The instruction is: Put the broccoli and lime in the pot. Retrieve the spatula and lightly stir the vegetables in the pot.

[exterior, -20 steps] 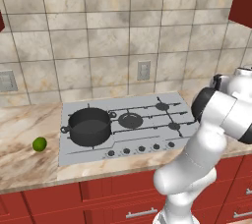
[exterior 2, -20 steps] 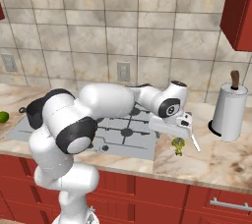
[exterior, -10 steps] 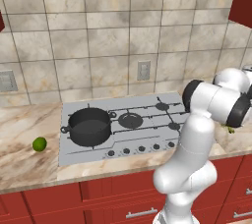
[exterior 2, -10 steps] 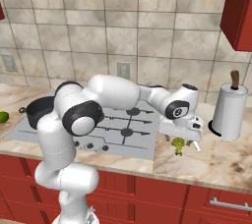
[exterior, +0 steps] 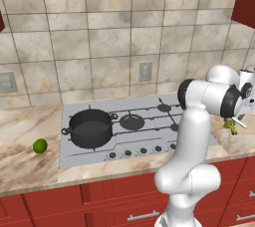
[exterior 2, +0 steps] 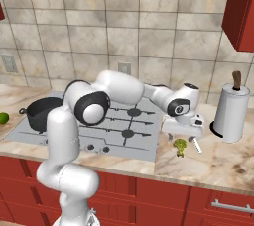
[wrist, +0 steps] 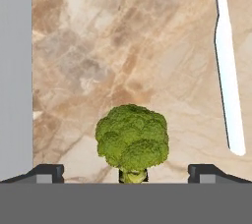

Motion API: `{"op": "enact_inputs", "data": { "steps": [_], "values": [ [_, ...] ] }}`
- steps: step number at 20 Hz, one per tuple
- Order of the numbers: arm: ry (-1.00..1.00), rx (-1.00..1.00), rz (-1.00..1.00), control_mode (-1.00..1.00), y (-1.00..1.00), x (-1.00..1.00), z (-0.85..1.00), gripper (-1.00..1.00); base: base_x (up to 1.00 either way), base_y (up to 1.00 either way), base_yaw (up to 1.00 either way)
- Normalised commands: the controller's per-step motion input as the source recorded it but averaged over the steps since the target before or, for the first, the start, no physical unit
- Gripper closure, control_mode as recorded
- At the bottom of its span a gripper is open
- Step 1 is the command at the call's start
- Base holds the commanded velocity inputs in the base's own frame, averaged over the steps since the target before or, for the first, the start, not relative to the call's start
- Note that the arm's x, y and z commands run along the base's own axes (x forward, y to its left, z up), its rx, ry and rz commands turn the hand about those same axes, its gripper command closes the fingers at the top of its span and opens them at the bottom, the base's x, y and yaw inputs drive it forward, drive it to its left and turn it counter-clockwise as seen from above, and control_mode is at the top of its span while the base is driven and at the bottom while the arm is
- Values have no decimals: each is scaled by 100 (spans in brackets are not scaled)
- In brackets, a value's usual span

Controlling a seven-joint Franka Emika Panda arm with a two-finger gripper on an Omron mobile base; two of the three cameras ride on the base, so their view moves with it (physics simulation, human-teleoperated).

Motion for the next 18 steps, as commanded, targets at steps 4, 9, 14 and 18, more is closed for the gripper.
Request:
{"op": "enact_inputs", "data": {
  "steps": [4, 9, 14, 18],
  "values": [
    [0, 0, 3, -100, -4, 0, -2, -100, 0, 0, 0],
    [0, 0, 0, -100, 0, 0, -23, -100, 0, 0, 0],
    [1, 0, 0, -100, 2, -2, -42, -100, 0, 0, 0],
    [0, 0, 0, -100, 7, -7, -36, -100, 0, 0, 0]
  ]
}}
